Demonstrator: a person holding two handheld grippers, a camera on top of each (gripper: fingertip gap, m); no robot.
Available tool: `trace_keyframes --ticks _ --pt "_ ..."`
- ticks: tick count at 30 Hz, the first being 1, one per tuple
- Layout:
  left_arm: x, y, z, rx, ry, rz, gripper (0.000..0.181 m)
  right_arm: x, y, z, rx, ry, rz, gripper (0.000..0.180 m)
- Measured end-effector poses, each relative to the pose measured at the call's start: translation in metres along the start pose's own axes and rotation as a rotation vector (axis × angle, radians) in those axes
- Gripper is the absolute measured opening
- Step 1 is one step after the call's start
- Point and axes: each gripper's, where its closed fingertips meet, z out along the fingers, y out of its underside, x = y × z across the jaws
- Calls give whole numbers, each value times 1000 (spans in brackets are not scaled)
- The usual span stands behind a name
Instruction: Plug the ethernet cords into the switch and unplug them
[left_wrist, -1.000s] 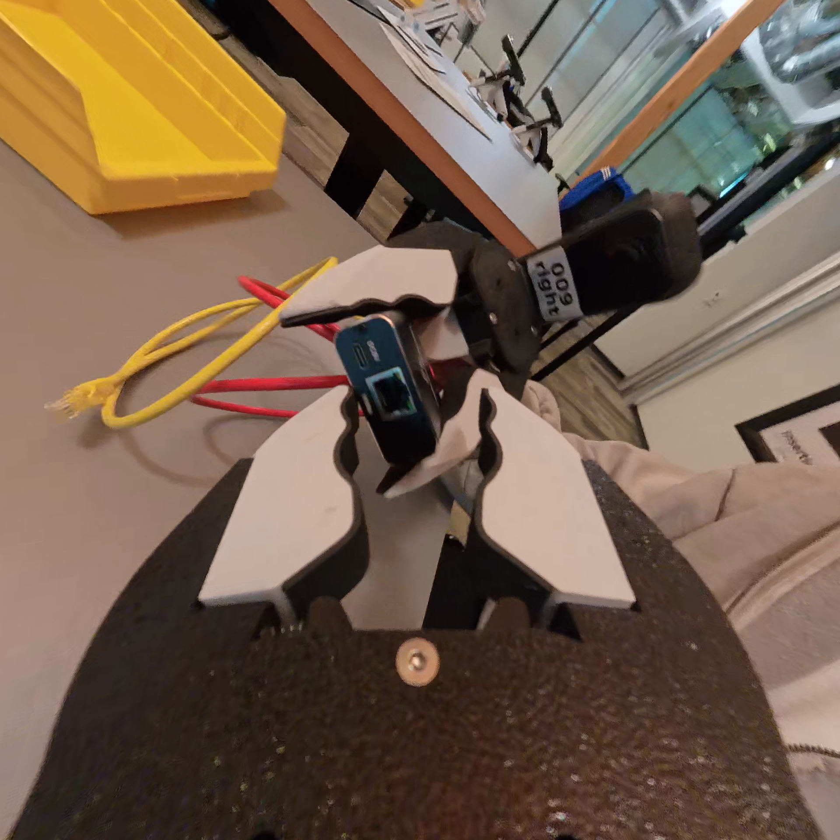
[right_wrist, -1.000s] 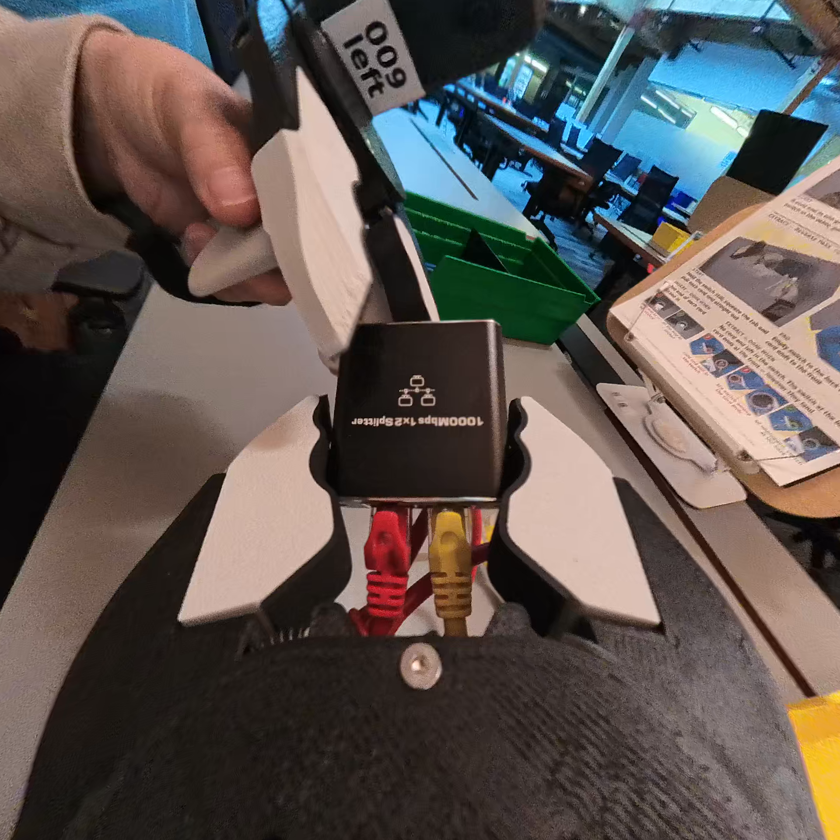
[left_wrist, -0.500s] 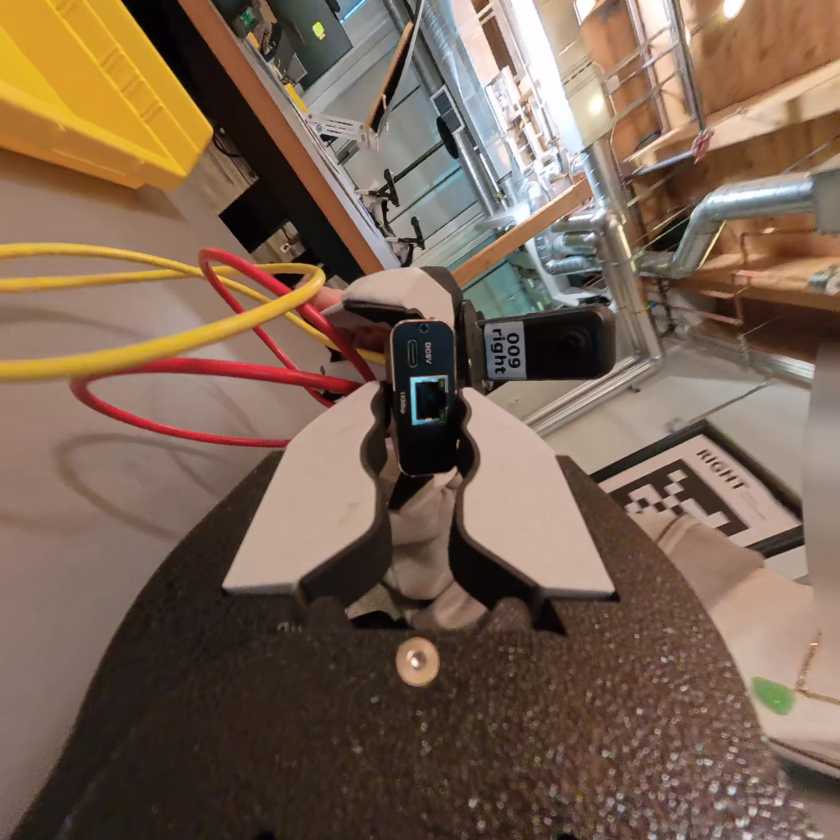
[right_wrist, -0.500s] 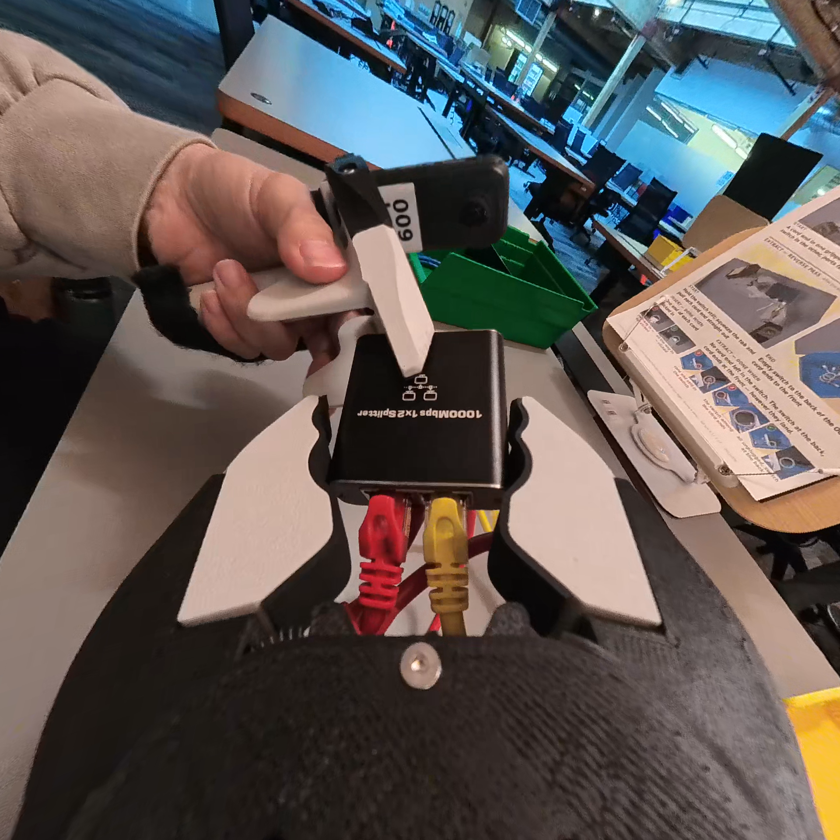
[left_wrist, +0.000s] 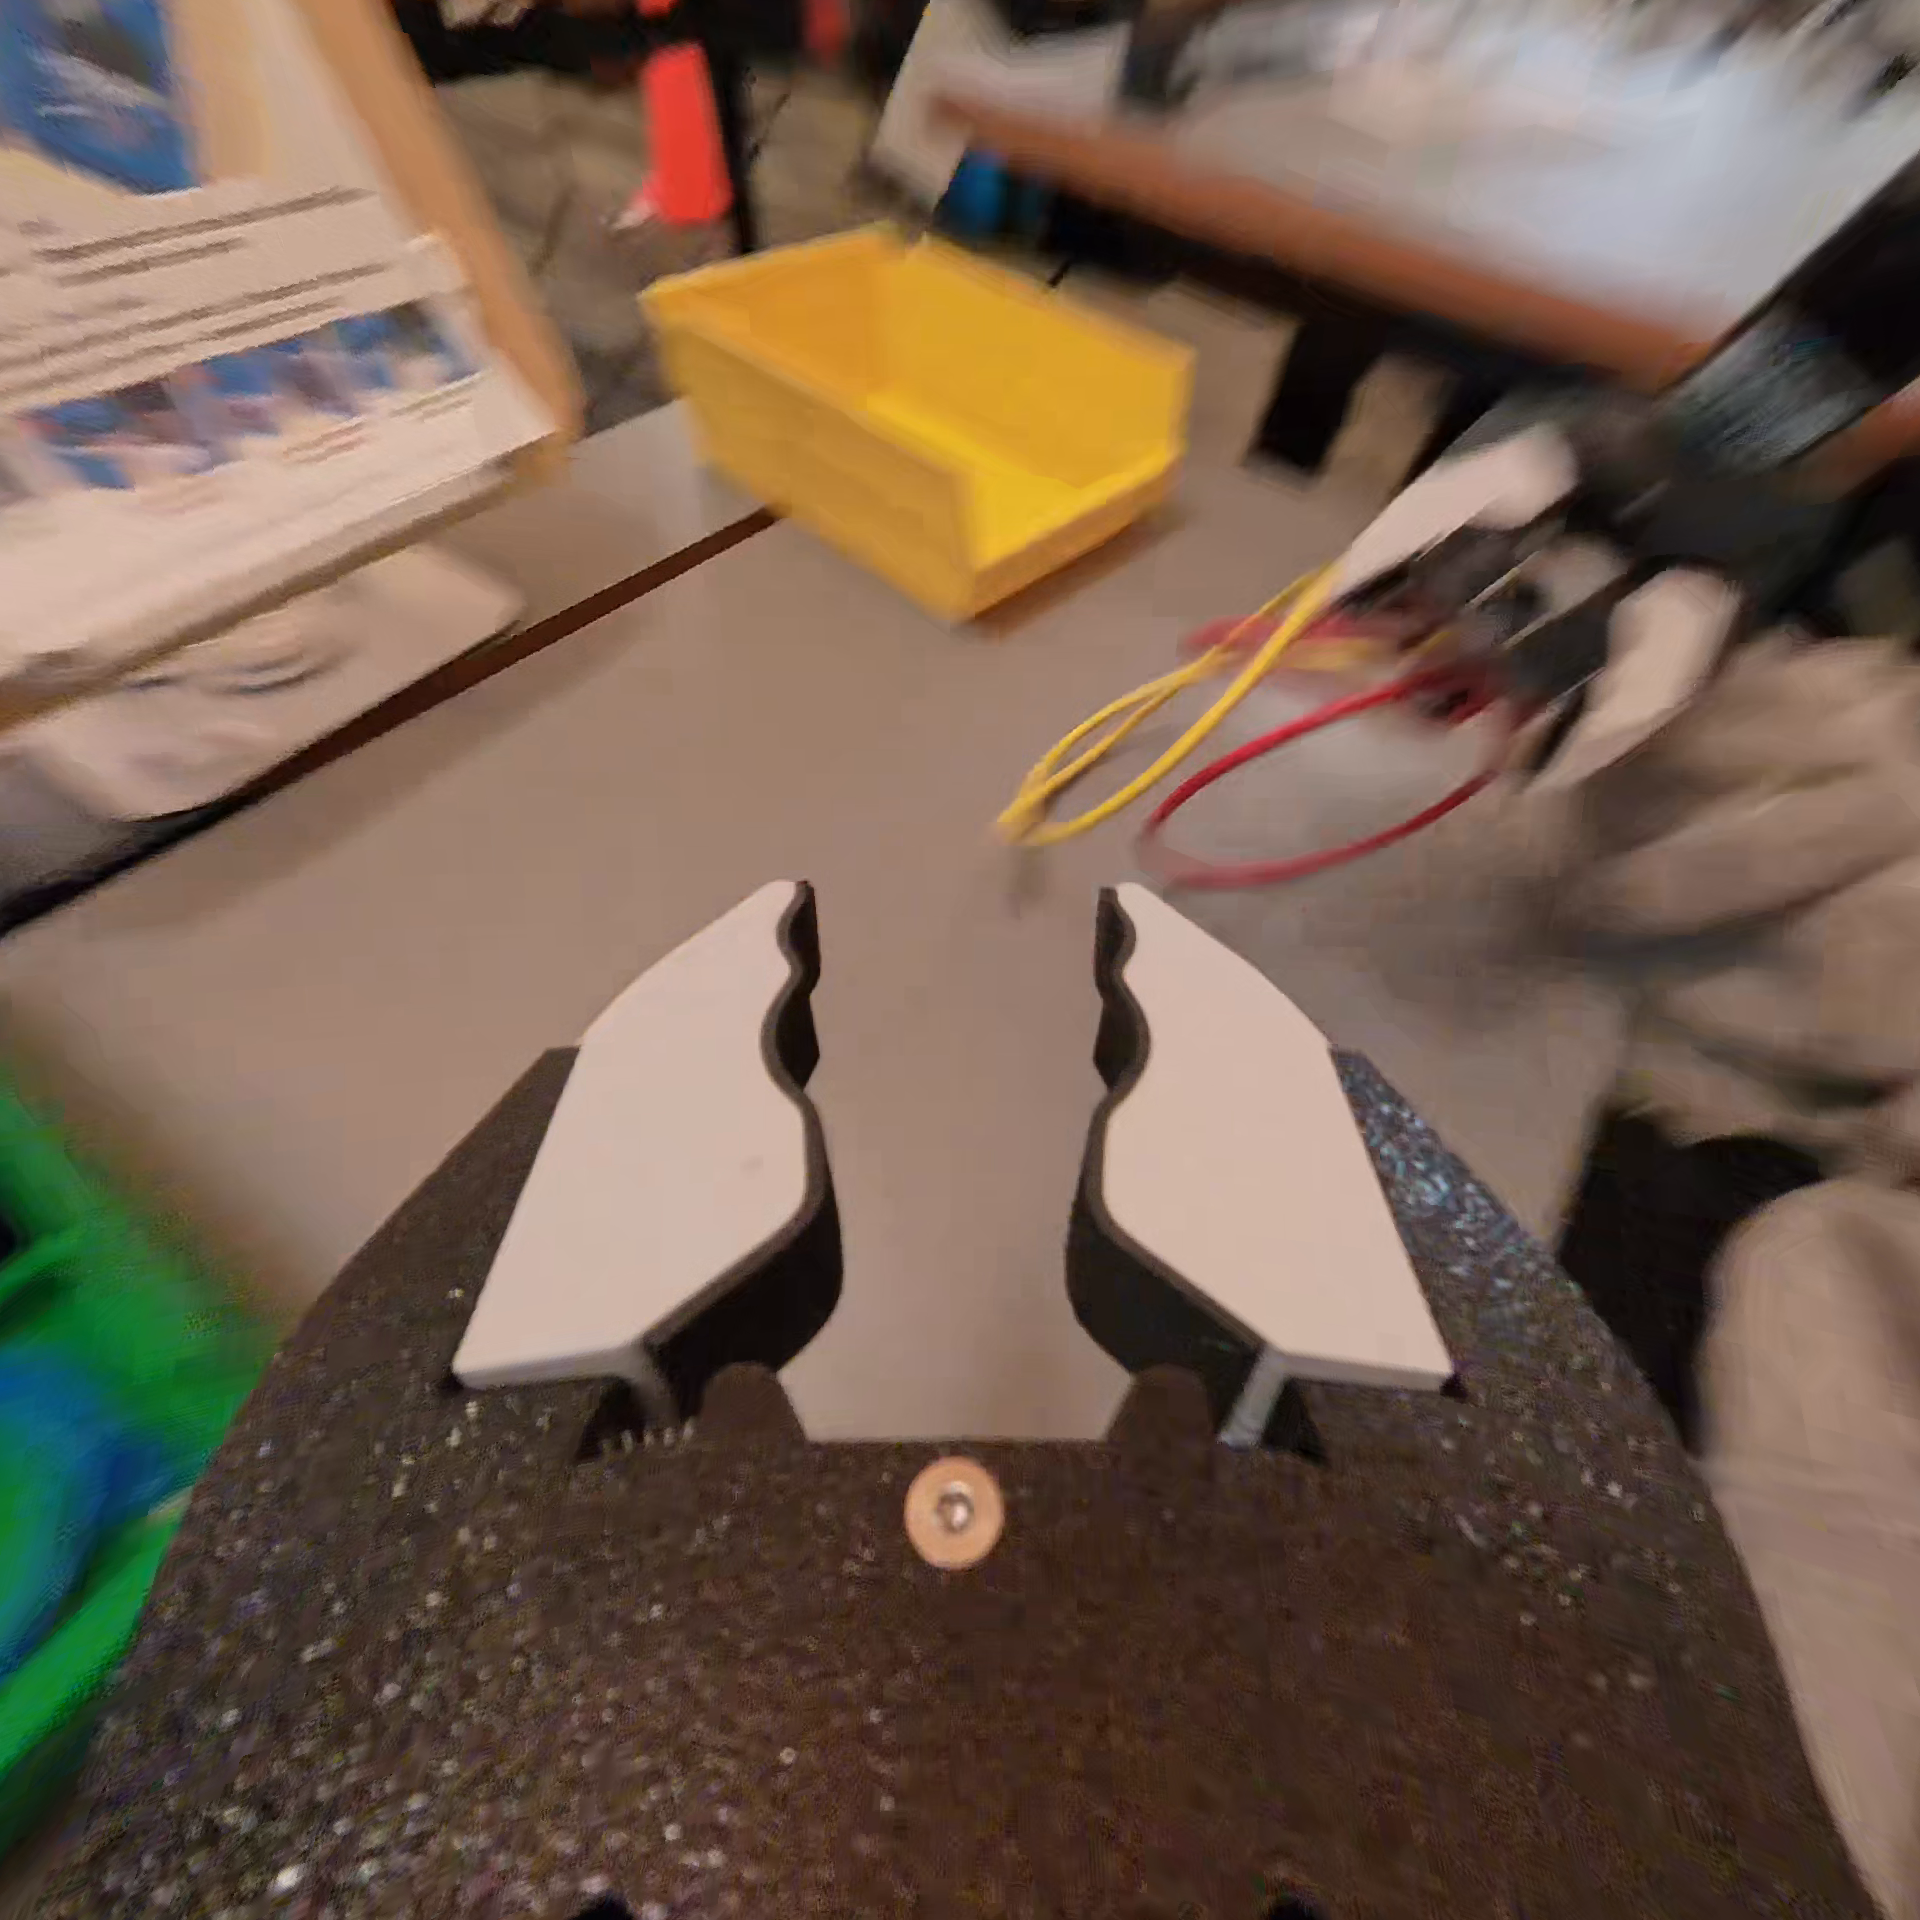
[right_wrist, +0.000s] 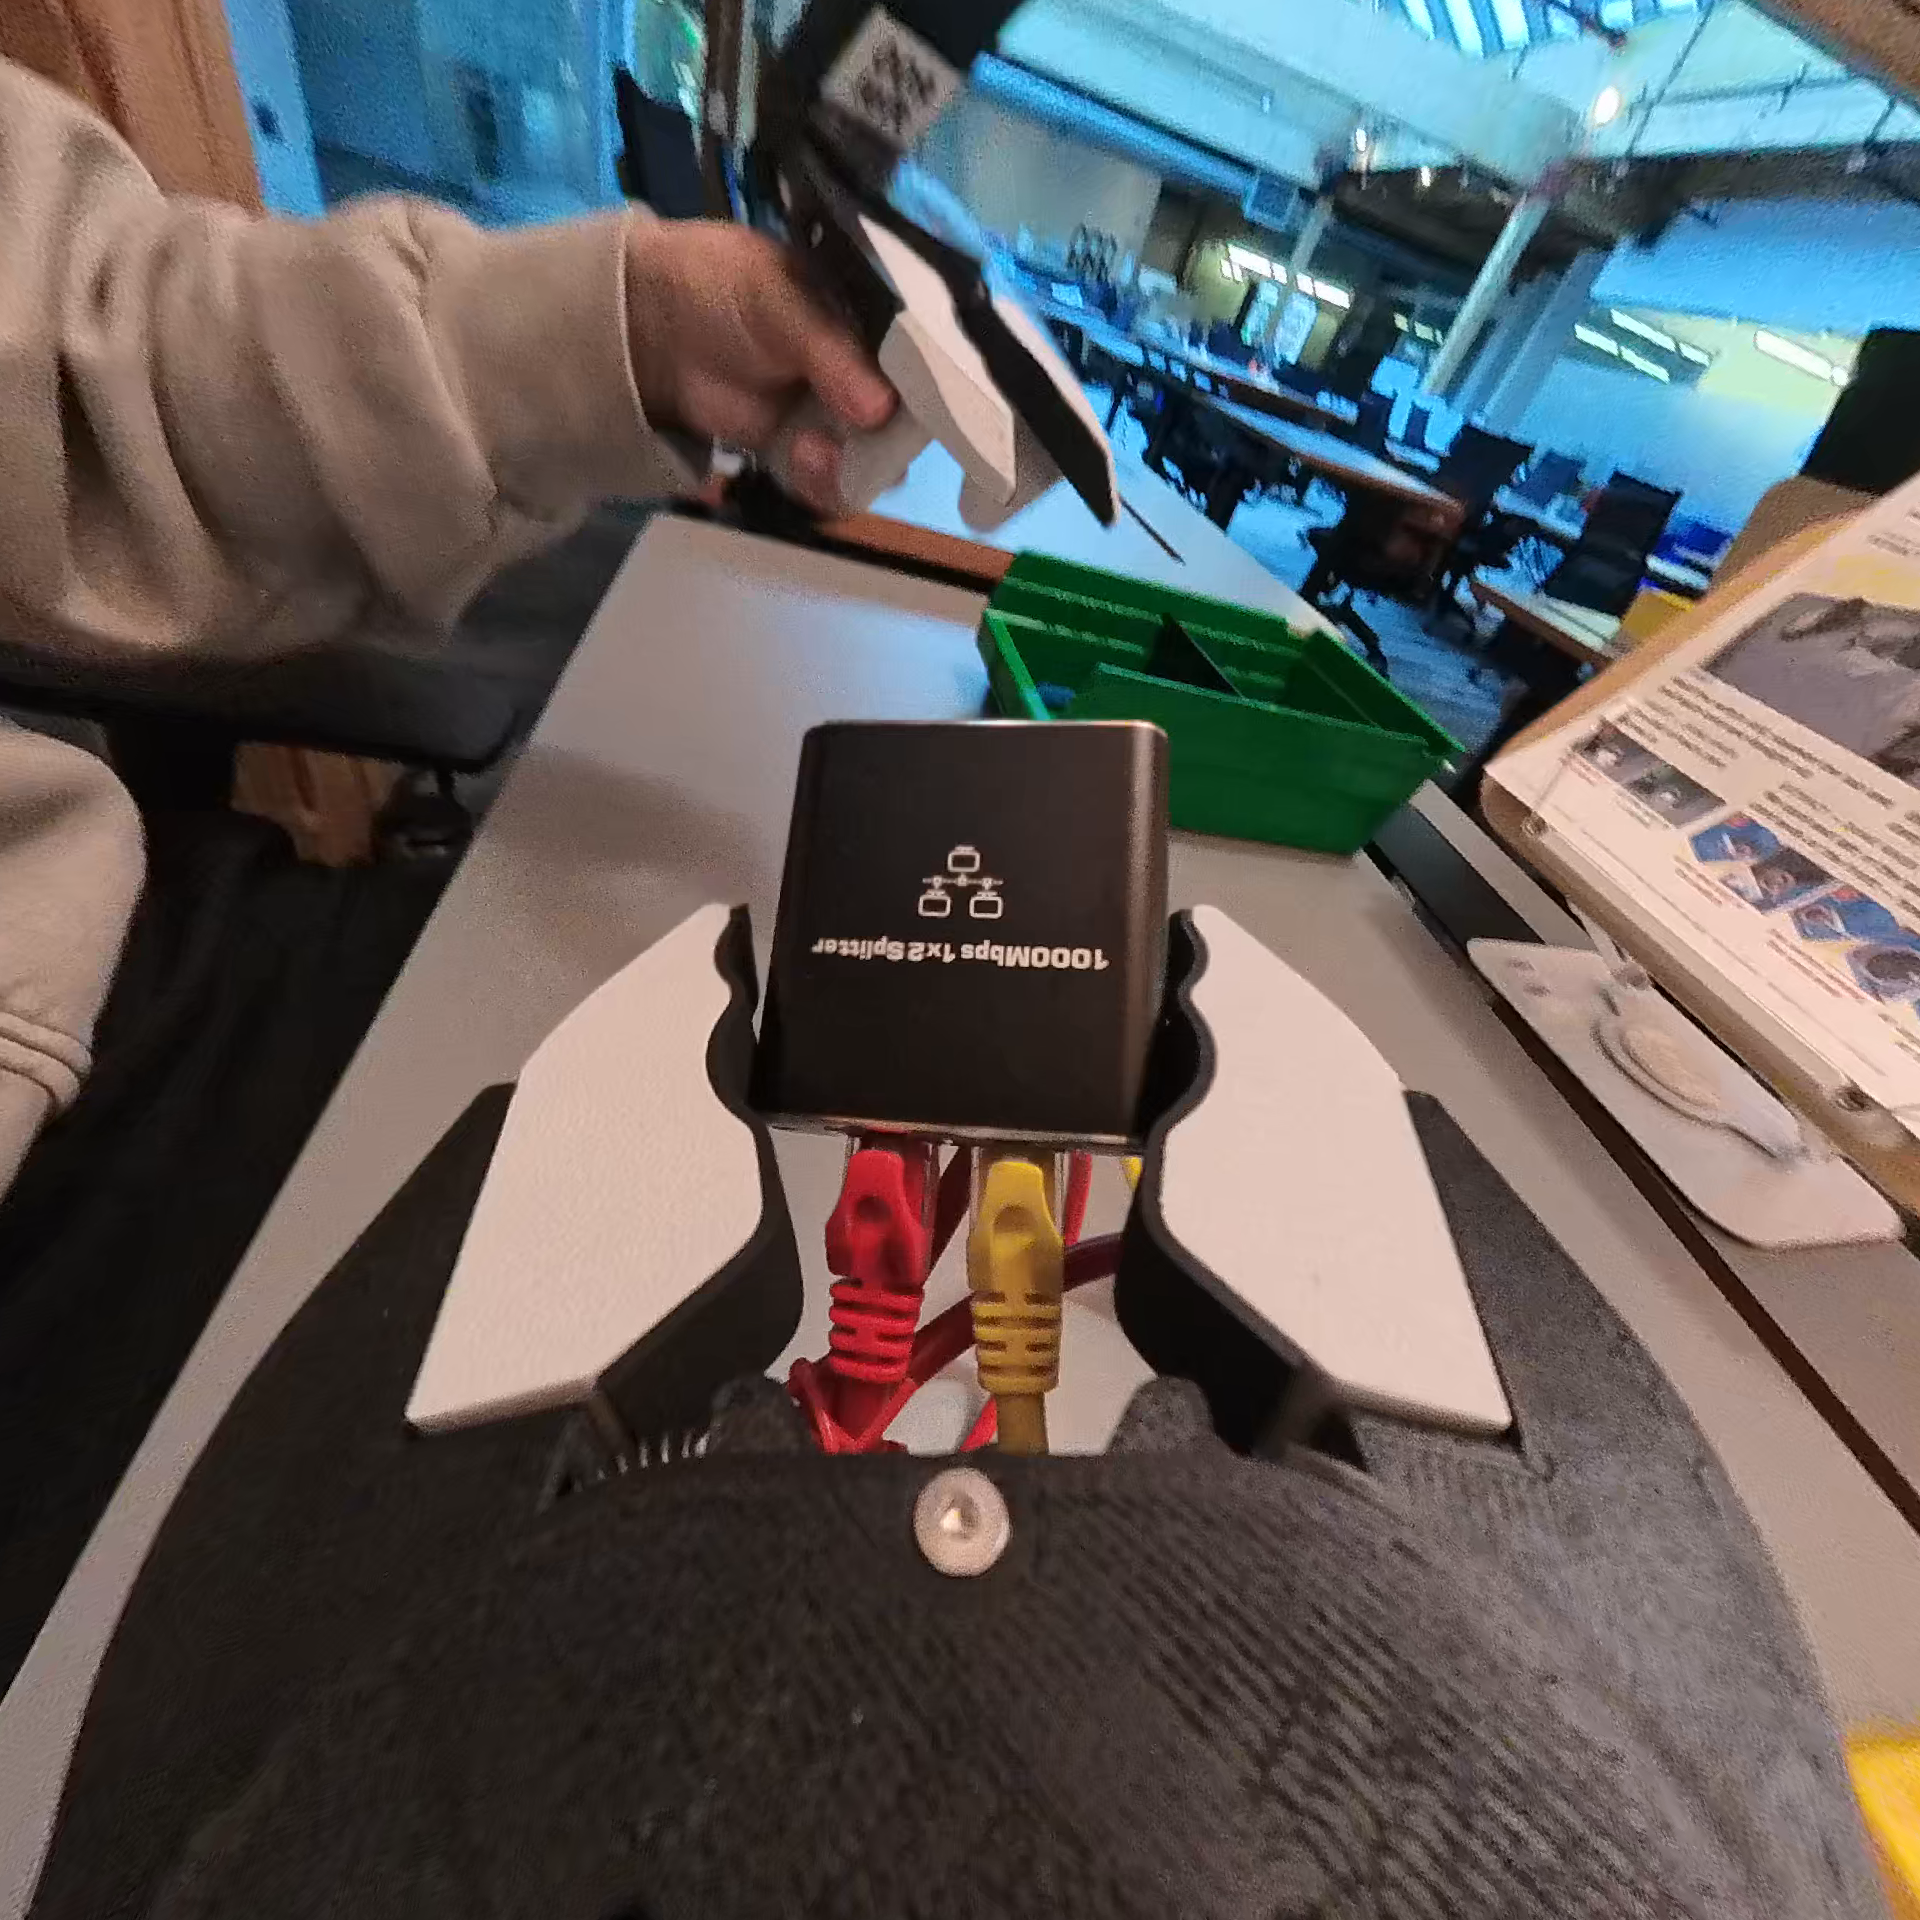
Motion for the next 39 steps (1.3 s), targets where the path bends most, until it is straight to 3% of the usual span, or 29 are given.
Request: trace_keyframes --ticks 4,7,11,17,20,22,25,29,32,36,39 --pt "-108 44 -56 -343 -340 270 45 2 3 -8 -98 29 -18 76" --pt "-169 73 -91 -571 -413 371 43 4 4 -13 -116 44 -30 76" --pt "-209 105 -107 -738 -307 342 44 4 6 -17 -117 36 -22 76" --pt "-246 125 -86 -786 -286 164 39 5 11 -16 -148 39 -32 76" --pt "-260 121 -62 -790 -224 488 27 3 7 -13 -121 21 -34 76" --pt "-265 128 -51 -872 -154 681 48 2 6 -12 -109 8 -30 76" --pt "-272 152 -45 -1032 -50 721 52 3 13 -11 -126 4 -18 76" --pt "-267 164 -27 -1019 83 813 50 4 14 -14 -118 3 -3 76" --pt "-262 177 -23 -1058 194 860 36 5 14 -17 -112 8 4 76" --pt "-275 173 -32 -1129 212 866 34 5 19 -18 -116 0 14 76" --pt "-283 165 -31 -1068 193 884 38 5 20 -21 -119 -3 20 76"
